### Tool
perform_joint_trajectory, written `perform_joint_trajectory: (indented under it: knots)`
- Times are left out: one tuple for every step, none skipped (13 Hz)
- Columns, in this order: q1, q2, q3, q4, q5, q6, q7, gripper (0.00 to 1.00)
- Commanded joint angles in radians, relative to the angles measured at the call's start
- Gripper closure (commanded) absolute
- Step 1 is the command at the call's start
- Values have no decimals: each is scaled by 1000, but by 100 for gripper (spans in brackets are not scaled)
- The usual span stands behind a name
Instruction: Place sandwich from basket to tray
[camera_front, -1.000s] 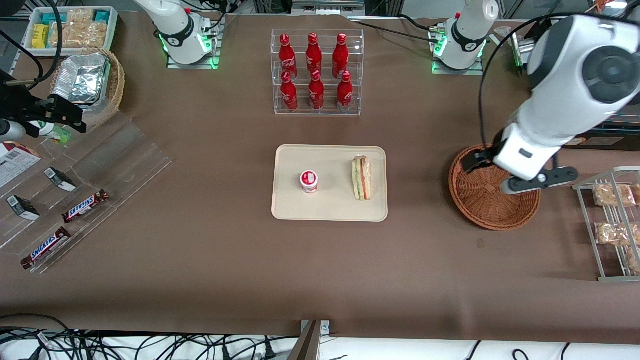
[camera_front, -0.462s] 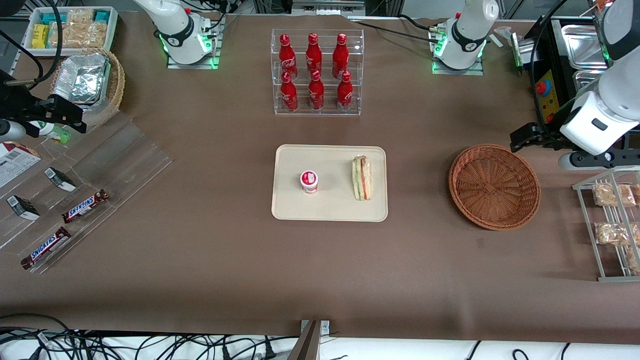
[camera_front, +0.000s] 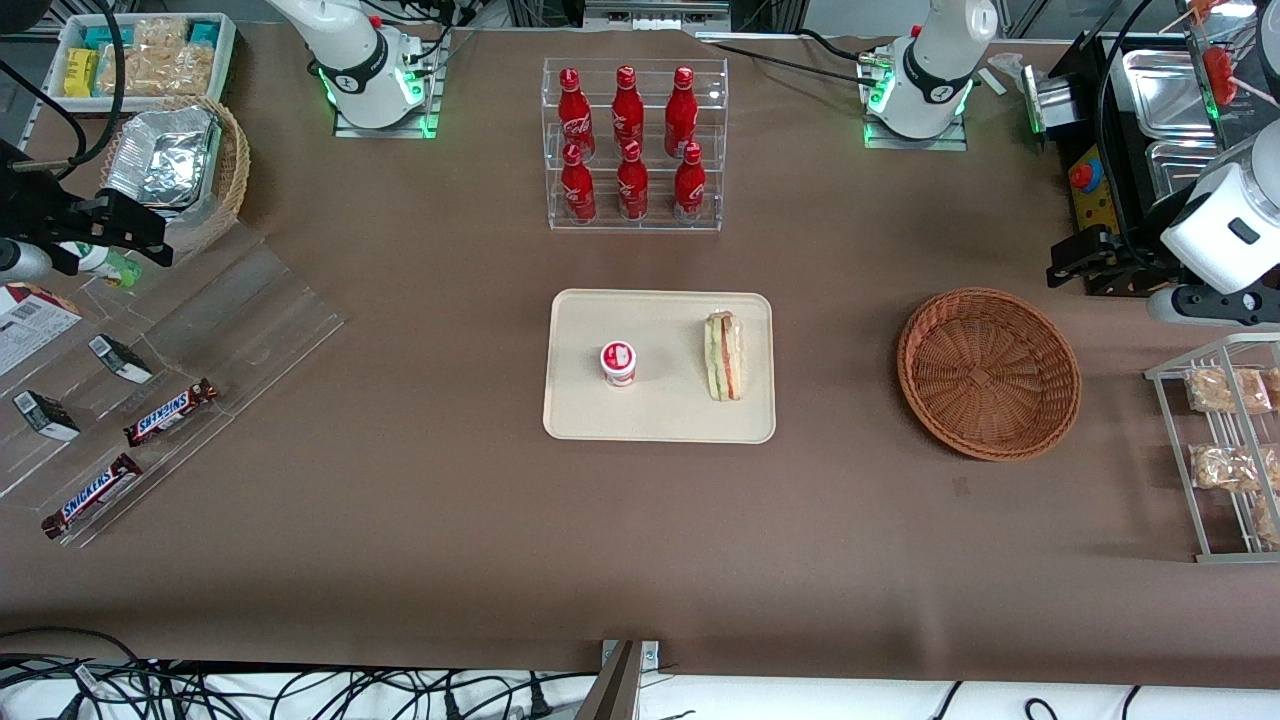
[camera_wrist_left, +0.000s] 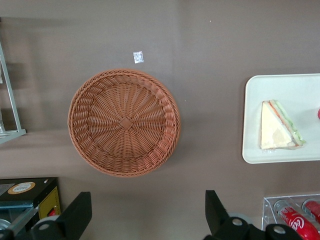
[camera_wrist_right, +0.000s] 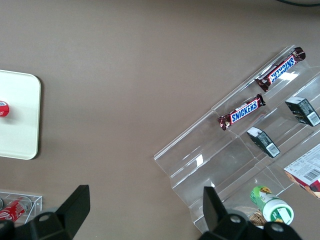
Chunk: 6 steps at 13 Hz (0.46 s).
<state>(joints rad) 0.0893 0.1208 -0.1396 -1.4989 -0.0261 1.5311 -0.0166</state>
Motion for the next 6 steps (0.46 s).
perform_joint_trajectory:
  knots:
    - [-16, -39, 18, -41, -9, -2, 29, 0]
    - [-17, -39, 18, -41, -9, -2, 27, 0]
    - [-19, -39, 18, -38, -9, -2, 26, 0]
    - [-20, -39, 18, -37, -9, -2, 27, 0]
    - [-19, -39, 18, -35, -9, -2, 27, 0]
    - [-20, -39, 18, -34, -9, -2, 24, 0]
